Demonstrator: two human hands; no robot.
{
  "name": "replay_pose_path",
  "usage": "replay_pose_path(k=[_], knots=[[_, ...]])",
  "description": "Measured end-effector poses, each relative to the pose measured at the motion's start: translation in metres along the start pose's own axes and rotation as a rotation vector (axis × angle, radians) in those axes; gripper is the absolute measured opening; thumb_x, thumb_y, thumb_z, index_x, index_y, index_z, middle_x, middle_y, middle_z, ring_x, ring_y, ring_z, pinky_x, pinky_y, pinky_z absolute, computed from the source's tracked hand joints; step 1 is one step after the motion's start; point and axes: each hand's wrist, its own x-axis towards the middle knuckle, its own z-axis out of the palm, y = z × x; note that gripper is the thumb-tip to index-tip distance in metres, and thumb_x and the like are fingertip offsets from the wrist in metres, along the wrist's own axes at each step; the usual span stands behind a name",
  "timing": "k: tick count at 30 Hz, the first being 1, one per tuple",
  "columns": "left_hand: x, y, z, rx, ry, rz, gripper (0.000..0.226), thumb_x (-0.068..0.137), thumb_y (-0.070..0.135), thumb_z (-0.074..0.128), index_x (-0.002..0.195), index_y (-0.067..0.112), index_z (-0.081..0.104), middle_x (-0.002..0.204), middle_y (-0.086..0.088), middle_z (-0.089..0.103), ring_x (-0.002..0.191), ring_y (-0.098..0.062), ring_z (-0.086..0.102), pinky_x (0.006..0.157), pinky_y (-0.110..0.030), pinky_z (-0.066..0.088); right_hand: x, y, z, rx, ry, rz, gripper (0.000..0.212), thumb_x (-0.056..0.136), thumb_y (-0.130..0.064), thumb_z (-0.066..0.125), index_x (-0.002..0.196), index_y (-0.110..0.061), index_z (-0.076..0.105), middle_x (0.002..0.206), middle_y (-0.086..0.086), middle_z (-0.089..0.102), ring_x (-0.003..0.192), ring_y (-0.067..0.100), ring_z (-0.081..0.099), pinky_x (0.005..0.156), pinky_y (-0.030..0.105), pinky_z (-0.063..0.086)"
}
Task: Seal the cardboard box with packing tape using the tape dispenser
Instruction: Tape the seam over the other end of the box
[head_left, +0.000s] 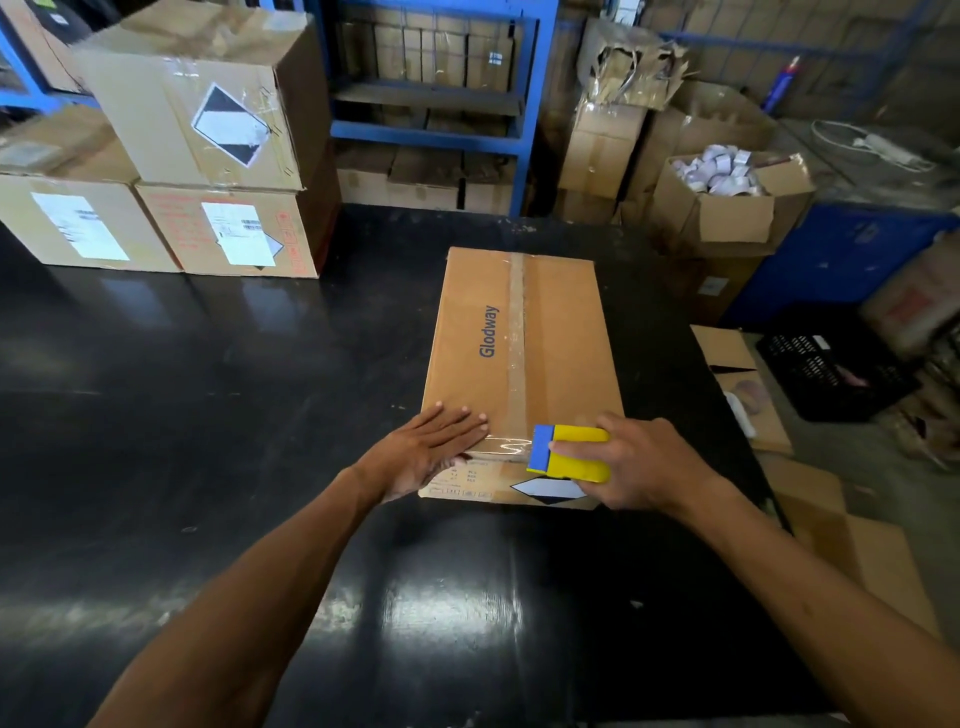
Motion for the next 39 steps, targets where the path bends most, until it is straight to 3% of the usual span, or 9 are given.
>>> replay_pose_path(k=[4, 7, 10, 16, 19, 21, 26, 33, 39], knots=[[0.001, 0.001, -0.004, -0.034, -0.008, -0.015, 0.057, 0.107, 0.047, 0.014, 0.157, 0.021, 0.019, 0.163, 0.003, 0.022, 0.151, -0.019, 0.019, 0.124, -0.033, 0.0, -0.013, 0.011, -0.004, 0.015, -0.028, -0.06, 0.055, 0.077, -0.06, 0.069, 0.129, -0.043, 0.06, 0.1, 0.004, 0.064, 0.07, 0.019, 0.063, 0.048, 0.024, 0.035], [0.001, 0.002, -0.002, -0.021, -0.006, -0.022, 0.058, 0.107, 0.048, 0.011, 0.158, 0.021, 0.017, 0.164, 0.004, 0.019, 0.152, -0.018, 0.015, 0.124, -0.033, -0.002, -0.029, 0.034, -0.002, 0.088, -0.02, -0.065, 0.054, 0.081, -0.067, 0.055, 0.13, -0.045, 0.052, 0.085, 0.002, 0.056, 0.058, 0.014, 0.055, 0.042, 0.022, 0.031], [0.002, 0.002, -0.003, 0.004, 0.007, -0.026, 0.056, 0.108, 0.044, 0.018, 0.158, 0.02, 0.017, 0.165, 0.003, 0.019, 0.152, -0.018, 0.014, 0.124, -0.035, 0.001, -0.031, 0.042, 0.002, 0.084, -0.038, -0.099, 0.056, 0.082, -0.064, 0.049, 0.132, -0.04, 0.054, 0.089, 0.006, 0.057, 0.061, 0.015, 0.057, 0.044, 0.023, 0.036], [0.006, 0.007, -0.006, 0.021, 0.009, 0.002, 0.056, 0.108, 0.043, 0.022, 0.158, 0.019, 0.017, 0.165, 0.001, 0.019, 0.153, -0.019, 0.014, 0.125, -0.041, 0.008, -0.027, 0.044, 0.013, 0.026, -0.108, -0.128, 0.065, 0.077, -0.044, 0.078, 0.137, -0.033, 0.055, 0.106, 0.014, 0.059, 0.078, 0.026, 0.066, 0.056, 0.035, 0.053], [0.025, 0.024, -0.01, 0.077, 0.085, 0.02, 0.056, 0.107, 0.046, 0.03, 0.154, 0.016, 0.033, 0.158, -0.004, 0.037, 0.148, -0.023, 0.031, 0.123, -0.046, 0.017, -0.025, 0.043, 0.009, 0.032, -0.122, -0.102, 0.063, 0.09, -0.046, 0.063, 0.148, -0.038, 0.039, 0.128, 0.014, 0.05, 0.101, 0.029, 0.061, 0.078, 0.039, 0.052], [0.049, 0.041, -0.013, 0.063, 0.092, 0.082, 0.058, 0.106, 0.046, 0.032, 0.154, 0.013, 0.034, 0.16, -0.006, 0.033, 0.15, -0.024, 0.025, 0.123, -0.047, 0.017, -0.022, 0.043, 0.007, -0.002, -0.134, -0.084, 0.063, 0.093, -0.051, 0.055, 0.15, -0.042, 0.031, 0.134, 0.01, 0.045, 0.107, 0.024, 0.057, 0.084, 0.036, 0.049], [0.097, 0.062, 0.001, 0.124, 0.014, 0.146, 0.061, 0.108, 0.043, 0.022, 0.158, 0.008, 0.016, 0.166, -0.007, 0.013, 0.154, -0.022, 0.009, 0.125, -0.042, 0.007, -0.021, 0.046, 0.011, -0.014, -0.075, -0.109, 0.059, 0.084, -0.057, 0.064, 0.14, -0.045, 0.047, 0.107, 0.009, 0.059, 0.077, 0.02, 0.061, 0.057, 0.029, 0.04], [0.098, 0.063, 0.007, 0.084, 0.017, 0.117, 0.061, 0.107, 0.042, 0.021, 0.155, 0.004, 0.025, 0.163, -0.011, 0.025, 0.151, -0.022, 0.021, 0.122, -0.042, 0.023, -0.01, 0.052, 0.013, -0.046, -0.112, -0.061, 0.057, 0.091, -0.065, 0.044, 0.145, -0.054, 0.03, 0.124, 0.004, 0.05, 0.093, 0.021, 0.058, 0.078, 0.035, 0.047], [0.098, 0.061, 0.007, 0.077, 0.001, 0.106, 0.063, 0.106, 0.044, 0.025, 0.156, 0.005, 0.024, 0.163, -0.011, 0.023, 0.151, -0.022, 0.02, 0.121, -0.041, 0.026, -0.016, 0.056, 0.017, -0.015, -0.05, -0.081, 0.057, 0.091, -0.067, 0.04, 0.146, -0.054, 0.028, 0.123, 0.005, 0.05, 0.092, 0.022, 0.057, 0.077, 0.035, 0.046]])
